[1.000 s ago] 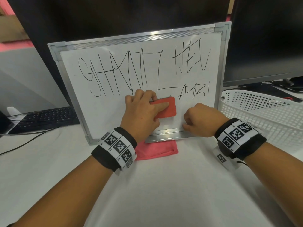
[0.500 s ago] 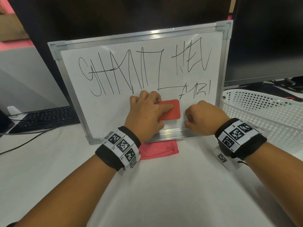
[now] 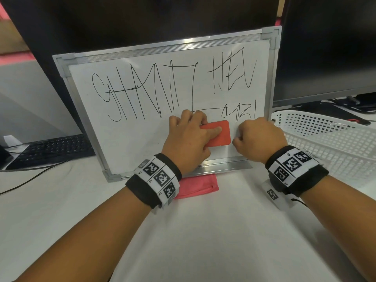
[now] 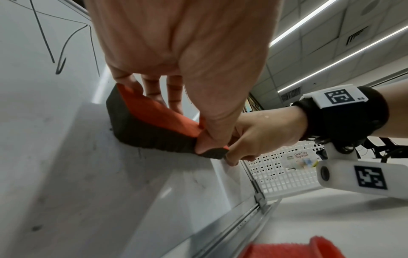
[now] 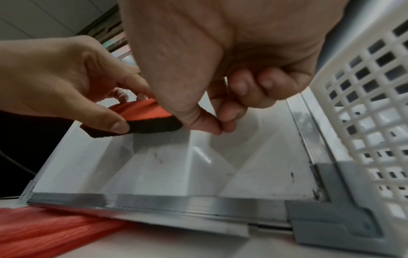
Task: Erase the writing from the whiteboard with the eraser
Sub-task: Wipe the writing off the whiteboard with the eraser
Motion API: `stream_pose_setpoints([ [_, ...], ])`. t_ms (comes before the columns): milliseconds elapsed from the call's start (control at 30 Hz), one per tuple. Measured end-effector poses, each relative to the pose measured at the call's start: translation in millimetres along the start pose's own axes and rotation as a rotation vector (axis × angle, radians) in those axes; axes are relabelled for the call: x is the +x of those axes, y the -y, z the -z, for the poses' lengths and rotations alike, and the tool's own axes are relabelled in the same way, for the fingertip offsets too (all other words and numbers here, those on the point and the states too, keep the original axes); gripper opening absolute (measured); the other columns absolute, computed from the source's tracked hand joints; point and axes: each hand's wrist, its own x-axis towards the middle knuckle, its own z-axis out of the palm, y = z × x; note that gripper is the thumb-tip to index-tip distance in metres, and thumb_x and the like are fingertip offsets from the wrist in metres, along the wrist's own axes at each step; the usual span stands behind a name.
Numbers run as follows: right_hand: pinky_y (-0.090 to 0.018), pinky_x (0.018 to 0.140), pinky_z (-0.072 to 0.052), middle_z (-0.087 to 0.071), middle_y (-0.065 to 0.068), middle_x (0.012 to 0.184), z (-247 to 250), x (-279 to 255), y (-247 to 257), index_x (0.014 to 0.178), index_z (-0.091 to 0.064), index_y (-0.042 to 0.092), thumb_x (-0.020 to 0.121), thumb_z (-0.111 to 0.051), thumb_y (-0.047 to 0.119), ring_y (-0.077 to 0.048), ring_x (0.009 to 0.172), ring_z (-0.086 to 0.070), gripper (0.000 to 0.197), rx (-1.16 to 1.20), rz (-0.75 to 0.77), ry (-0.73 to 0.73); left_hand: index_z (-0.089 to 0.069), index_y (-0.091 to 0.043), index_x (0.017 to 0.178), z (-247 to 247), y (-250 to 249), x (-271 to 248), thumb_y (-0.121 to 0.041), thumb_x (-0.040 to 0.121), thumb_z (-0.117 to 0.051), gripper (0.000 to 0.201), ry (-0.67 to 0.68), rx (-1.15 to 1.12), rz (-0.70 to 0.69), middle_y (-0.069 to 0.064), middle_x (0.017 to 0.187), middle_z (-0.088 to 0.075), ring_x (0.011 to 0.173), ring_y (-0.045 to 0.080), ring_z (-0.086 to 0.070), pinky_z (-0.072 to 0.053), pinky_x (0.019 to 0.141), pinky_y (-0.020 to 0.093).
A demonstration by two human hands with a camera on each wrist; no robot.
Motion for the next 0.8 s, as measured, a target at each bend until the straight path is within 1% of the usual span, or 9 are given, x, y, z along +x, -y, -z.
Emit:
stream_pose_setpoints([
  [167, -0.03, 0.059, -0.044, -0.058, -0.009, 0.079, 0.8, -0.8, 1.1, 0.083, -0.065, 0.014, 0.086, -0.056, 0.032, -0.029, 0.067, -0.053, 0.02, -0.002, -0.014, 0.0, -0.067, -0.033, 0.127, -1.6, 0.4, 1.1, -0.032, 0.077, -0.075, 0.051, -0.089, -0.001, 0.074, 0.005, 0.117, -0.057, 0.107, 0.032, -0.05, -0.037, 0.086, 0.048],
  [200, -0.03, 0.059, -0.044, -0.058, -0.009, 0.079, 1.2, -0.6, 1.1, 0.083, -0.065, 0.014, 0.086, -0.056, 0.032, -0.029, 0.067, -0.053, 0.02, -0.002, -0.015, -0.001, -0.067, -0.033, 0.127, -2.1, -1.4, 1.2, -0.032, 0.077, -0.075, 0.05, -0.089, 0.008, 0.067, 0.005, 0.117, -0.057, 0.106, 0.032, -0.05, -0.037, 0.086, 0.048],
  [300, -0.03, 0.059, -0.043, -0.059, -0.009, 0.078, 2.6, -1.0, 1.6, 0.081, -0.065, 0.014, 0.085, -0.056, 0.032, -0.029, 0.064, -0.052, 0.021, 0.006, -0.02, -0.003, -0.066, -0.037, 0.128, -3.2, -5.2, 0.8, -0.033, 0.078, -0.073, 0.051, -0.022, 0.019, 0.015, 0.003, 0.119, -0.055, 0.109, 0.031, -0.048, -0.035, 0.088, 0.048],
  [433, -0.029, 0.059, -0.04, -0.057, -0.006, 0.076, 4.1, -1.2, 1.9, 0.08, -0.064, 0.015, 0.086, -0.056, 0.032, -0.023, 0.06, -0.047, 0.02, -0.001, -0.043, 0.0, -0.067, -0.033, 0.126, -3.2, -3.5, 2.2, -0.031, 0.076, -0.076, 0.051, -0.068, -0.014, 0.059, 0.006, 0.116, -0.057, 0.107, 0.033, -0.05, -0.037, 0.086, 0.049],
  [500, -0.029, 0.059, -0.039, -0.055, -0.005, 0.074, 4.3, -0.5, 2.1, 0.081, -0.064, 0.014, 0.088, -0.056, 0.032, -0.021, 0.059, -0.045, 0.021, -0.008, -0.054, 0.0, -0.069, -0.033, 0.123, -4.2, -6.0, 2.4, -0.03, 0.074, -0.076, 0.05, -0.05, 0.006, 0.02, 0.006, 0.115, -0.057, 0.106, 0.033, -0.05, -0.038, 0.085, 0.049],
  [567, -0.029, 0.06, -0.04, -0.055, -0.005, 0.074, 5.2, -0.6, 1.7, 0.083, -0.064, 0.014, 0.088, -0.056, 0.032, -0.022, 0.06, -0.048, 0.02, -0.018, -0.064, 0.008, -0.068, -0.034, 0.123, -3.9, -7.8, 3.0, -0.029, 0.075, -0.075, 0.048, -0.017, 0.023, -0.014, 0.005, 0.116, -0.056, 0.106, 0.033, -0.049, -0.038, 0.085, 0.049],
  [667, -0.029, 0.06, -0.041, -0.055, -0.005, 0.074, 3.7, -1.2, 0.7, 0.082, -0.064, 0.013, 0.088, -0.058, 0.032, -0.024, 0.063, -0.052, 0.02, -0.019, -0.072, 0.023, -0.066, -0.032, 0.127, -2.0, -5.8, 6.7, -0.03, 0.077, -0.075, 0.051, -0.06, -0.008, 0.034, 0.007, 0.117, -0.056, 0.106, 0.033, -0.05, -0.04, 0.085, 0.051],
  [733, -0.028, 0.059, -0.041, -0.056, -0.006, 0.074, 2.1, -0.6, 0.4, 0.078, -0.063, 0.014, 0.088, -0.059, 0.032, -0.024, 0.063, -0.053, 0.021, -0.024, -0.066, 0.03, -0.066, -0.033, 0.126, -2.2, -7.1, 8.0, -0.03, 0.076, -0.075, 0.051, -0.065, -0.002, 0.025, 0.007, 0.117, -0.056, 0.106, 0.033, -0.051, -0.04, 0.085, 0.05],
  [800, -0.026, 0.055, -0.039, -0.055, -0.006, 0.07, 1.1, 0.4, -0.1, 0.071, -0.058, 0.015, 0.088, -0.06, 0.033, -0.022, 0.059, -0.052, 0.025, -0.029, -0.065, 0.036, -0.067, -0.036, 0.125, -2.3, -10.6, 8.4, -0.03, 0.077, -0.072, 0.049, -0.011, 0.013, -0.016, 0.005, 0.117, -0.055, 0.107, 0.033, -0.049, -0.037, 0.085, 0.049],
])
